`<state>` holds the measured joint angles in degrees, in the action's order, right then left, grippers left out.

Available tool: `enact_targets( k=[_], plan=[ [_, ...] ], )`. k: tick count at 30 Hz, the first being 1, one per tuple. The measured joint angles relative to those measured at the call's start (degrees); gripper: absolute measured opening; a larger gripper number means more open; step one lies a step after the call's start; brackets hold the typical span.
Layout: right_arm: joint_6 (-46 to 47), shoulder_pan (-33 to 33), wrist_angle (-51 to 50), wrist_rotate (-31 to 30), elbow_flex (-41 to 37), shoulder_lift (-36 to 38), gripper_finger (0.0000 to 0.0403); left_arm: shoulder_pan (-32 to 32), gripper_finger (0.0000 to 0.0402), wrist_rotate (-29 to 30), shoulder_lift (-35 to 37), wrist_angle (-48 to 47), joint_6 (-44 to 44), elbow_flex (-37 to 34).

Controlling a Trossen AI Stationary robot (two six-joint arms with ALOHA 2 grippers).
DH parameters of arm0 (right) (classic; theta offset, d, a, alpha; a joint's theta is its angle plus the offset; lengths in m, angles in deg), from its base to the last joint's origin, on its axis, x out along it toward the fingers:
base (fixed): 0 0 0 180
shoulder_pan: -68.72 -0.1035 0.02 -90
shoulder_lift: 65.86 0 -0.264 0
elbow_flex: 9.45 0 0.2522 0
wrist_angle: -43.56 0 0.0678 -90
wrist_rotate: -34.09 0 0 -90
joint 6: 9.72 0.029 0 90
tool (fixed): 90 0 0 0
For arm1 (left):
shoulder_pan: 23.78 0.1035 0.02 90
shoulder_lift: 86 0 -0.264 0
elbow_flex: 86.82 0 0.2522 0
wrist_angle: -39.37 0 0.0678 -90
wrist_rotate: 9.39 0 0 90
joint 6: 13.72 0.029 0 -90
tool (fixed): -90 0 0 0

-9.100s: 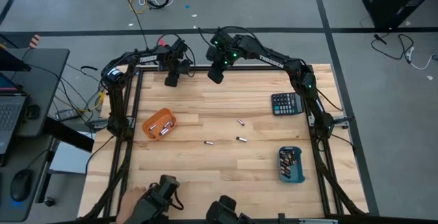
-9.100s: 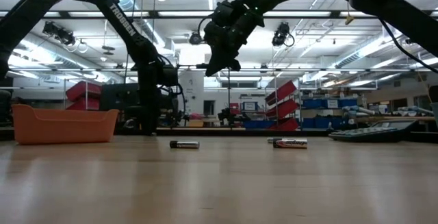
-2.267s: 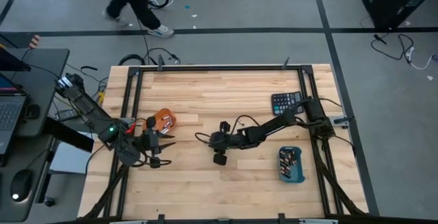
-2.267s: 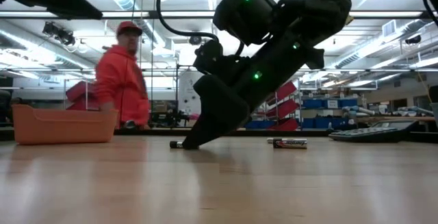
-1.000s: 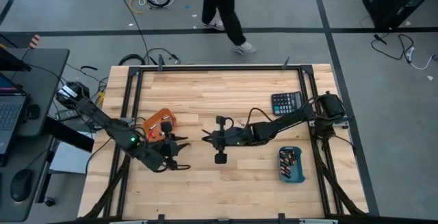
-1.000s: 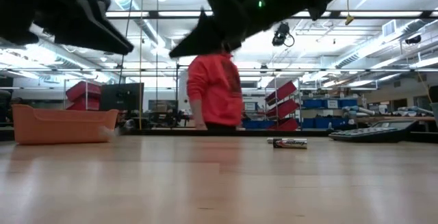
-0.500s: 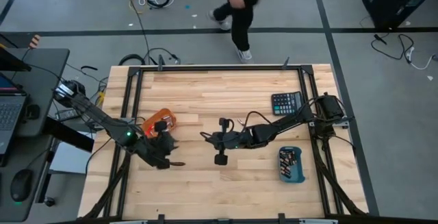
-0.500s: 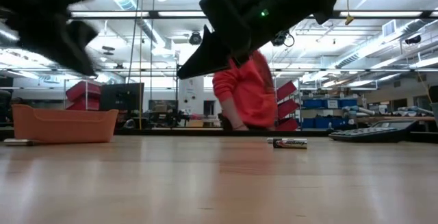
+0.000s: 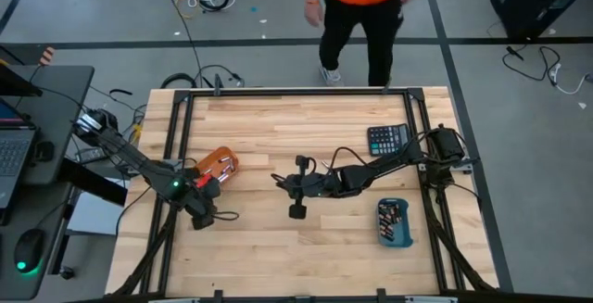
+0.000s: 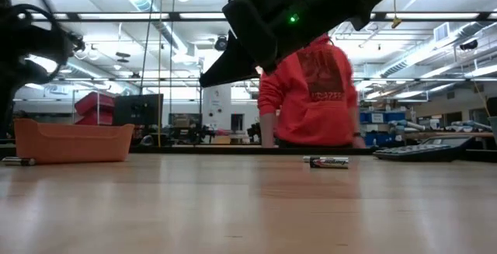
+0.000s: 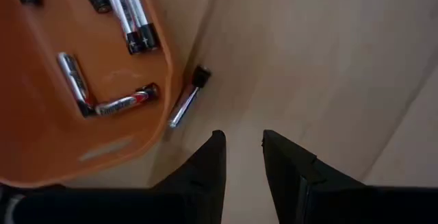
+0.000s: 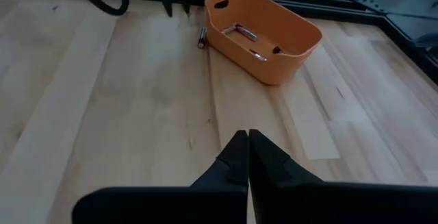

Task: Sort batteries
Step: Put the silver battery into the orange bin

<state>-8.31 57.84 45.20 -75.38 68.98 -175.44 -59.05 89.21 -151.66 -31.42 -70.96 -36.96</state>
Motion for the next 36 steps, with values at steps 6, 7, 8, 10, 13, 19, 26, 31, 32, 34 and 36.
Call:
enact_targets(
  k=[6,7,8,10,13,19,26,31,32,34,36],
  plan=[
    [-0.2,-0.3,0.4,0.0,0.0,0.0,0.0,-1.6,0.0102,1.2,-0.8,-0.1,11.7,-2.5],
    [-0.2,-0.4,0.4,0.0,0.0,0.0,0.0,-1.7,0.0105,1.5,-0.8,0.6,12.8,-3.2],
    [-0.2,-0.4,0.4,0.0,0.0,0.0,0.0,-1.9,0.0108,2.2,-0.8,0.5,13.9,-3.8],
    [-0.2,-0.4,0.4,0.0,0.0,0.0,0.0,-2.3,0.0114,3.1,-0.8,0.6,15.1,-5.4],
    [-0.2,-0.4,0.4,0.0,0.0,0.0,0.0,-2.4,0.0122,3.7,-0.8,2.4,14.9,-7.8],
    [-0.3,-0.4,0.4,0.2,0.0,0.0,0.0,-2.4,0.0128,5.4,-0.6,7.8,14.9,-10.6],
    [-0.5,-0.1,0.4,0.3,0.0,0.0,0.0,-2.4,0.0128,6.3,-0.6,8.0,15.3,-10.3],
    [-0.5,0.1,0.4,0.3,0.0,0.0,0.0,-2.4,0.0127,7.8,-0.7,10.6,18.6,-10.2],
    [-0.5,0.1,0.4,0.3,0.0,0.0,0.0,-2.4,0.0127,8.1,-0.7,11.5,19.3,-10.2],
    [-0.5,0.2,0.4,0.3,0.0,0.0,0.0,-2.4,0.0127,8.1,-0.7,12.1,19.4,-10.2],
    [-0.5,0.2,0.4,0.3,0.0,0.0,0.0,-2.4,0.0127,8.0,-0.7,12.8,20.9,-10.2]
  ],
)
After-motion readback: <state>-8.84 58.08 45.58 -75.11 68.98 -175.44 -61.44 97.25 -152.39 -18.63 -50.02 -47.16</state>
